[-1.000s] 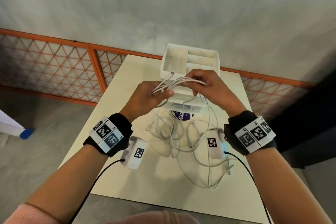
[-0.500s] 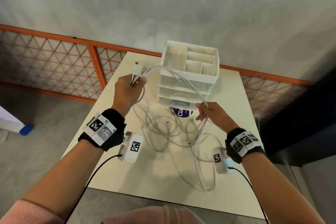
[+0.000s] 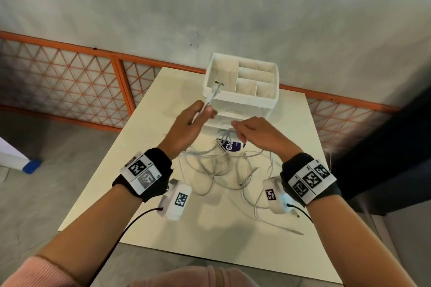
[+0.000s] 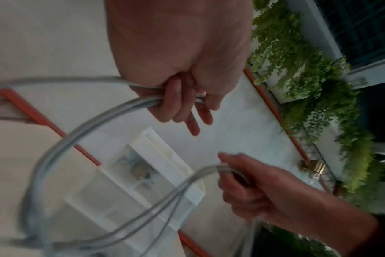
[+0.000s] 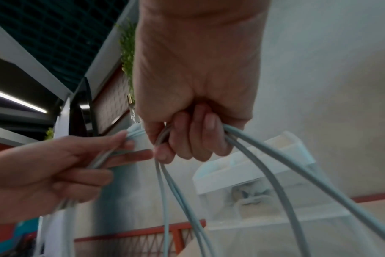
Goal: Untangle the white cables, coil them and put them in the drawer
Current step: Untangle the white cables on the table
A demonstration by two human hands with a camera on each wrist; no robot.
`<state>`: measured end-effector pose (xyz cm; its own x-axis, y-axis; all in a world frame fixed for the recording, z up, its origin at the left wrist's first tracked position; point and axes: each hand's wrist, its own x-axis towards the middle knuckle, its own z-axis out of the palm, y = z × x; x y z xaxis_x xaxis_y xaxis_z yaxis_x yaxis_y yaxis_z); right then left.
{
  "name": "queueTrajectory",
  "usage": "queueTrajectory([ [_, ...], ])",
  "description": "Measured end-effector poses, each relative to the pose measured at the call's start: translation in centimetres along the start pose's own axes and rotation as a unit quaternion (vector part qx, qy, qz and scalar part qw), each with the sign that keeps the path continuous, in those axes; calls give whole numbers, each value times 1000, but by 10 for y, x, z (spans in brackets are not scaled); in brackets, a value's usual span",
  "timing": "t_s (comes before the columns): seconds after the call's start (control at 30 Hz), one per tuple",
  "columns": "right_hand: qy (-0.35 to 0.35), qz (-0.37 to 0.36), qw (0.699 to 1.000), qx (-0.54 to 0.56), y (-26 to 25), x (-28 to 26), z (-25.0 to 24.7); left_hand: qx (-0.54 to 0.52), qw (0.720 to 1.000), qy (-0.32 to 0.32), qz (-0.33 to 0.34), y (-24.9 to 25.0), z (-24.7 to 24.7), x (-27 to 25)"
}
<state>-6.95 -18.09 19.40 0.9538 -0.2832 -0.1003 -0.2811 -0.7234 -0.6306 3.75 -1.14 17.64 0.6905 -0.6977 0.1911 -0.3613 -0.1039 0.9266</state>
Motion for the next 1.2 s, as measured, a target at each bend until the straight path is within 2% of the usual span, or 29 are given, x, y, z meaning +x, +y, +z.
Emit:
queueTrajectory([
  [0.07,-19,-18,999,22,-12,1,3,-40,998,-34,-20,5,15,-1],
  [0.13,-17,-36,998,58,-19,1,2,-94,988,-83,-87,7,25,-3],
  [0.17,-5,-44,996,72,-19,2,0,-108,982,-105,-115,8,28,-4],
  [0.23,45,-45,992,109,-14,2,-3,-108,979,-117,-126,11,28,-2],
  [0.3,66,-41,984,160,-2,0,-4,-120,984,-83,-104,17,22,2],
  [0.4,-9,-22,988,153,33,-3,9,-193,980,-22,-47,27,8,10],
  [0.5,-61,26,989,130,74,1,35,-205,979,15,-6,32,-4,12],
  [0.6,-67,49,993,81,104,9,53,-203,979,31,-3,31,-8,7],
  [0.7,-48,71,995,44,113,13,54,-209,977,40,-3,31,-11,2],
  [0.77,2,67,996,59,107,14,49,-196,979,46,8,32,-14,3],
  [0.87,116,37,985,121,91,16,30,-164,985,55,15,28,-21,3],
  [0.93,178,28,970,165,81,14,11,-123,991,42,17,16,-25,1],
  [1.0,219,26,963,155,76,6,-9,-63,998,19,20,1,-26,-1],
  [1.1,210,45,972,97,84,-11,-24,23,999,-18,20,-20,-27,-7],
  [1.2,112,106,985,80,111,-32,-18,90,994,-54,9,-38,-31,-12],
])
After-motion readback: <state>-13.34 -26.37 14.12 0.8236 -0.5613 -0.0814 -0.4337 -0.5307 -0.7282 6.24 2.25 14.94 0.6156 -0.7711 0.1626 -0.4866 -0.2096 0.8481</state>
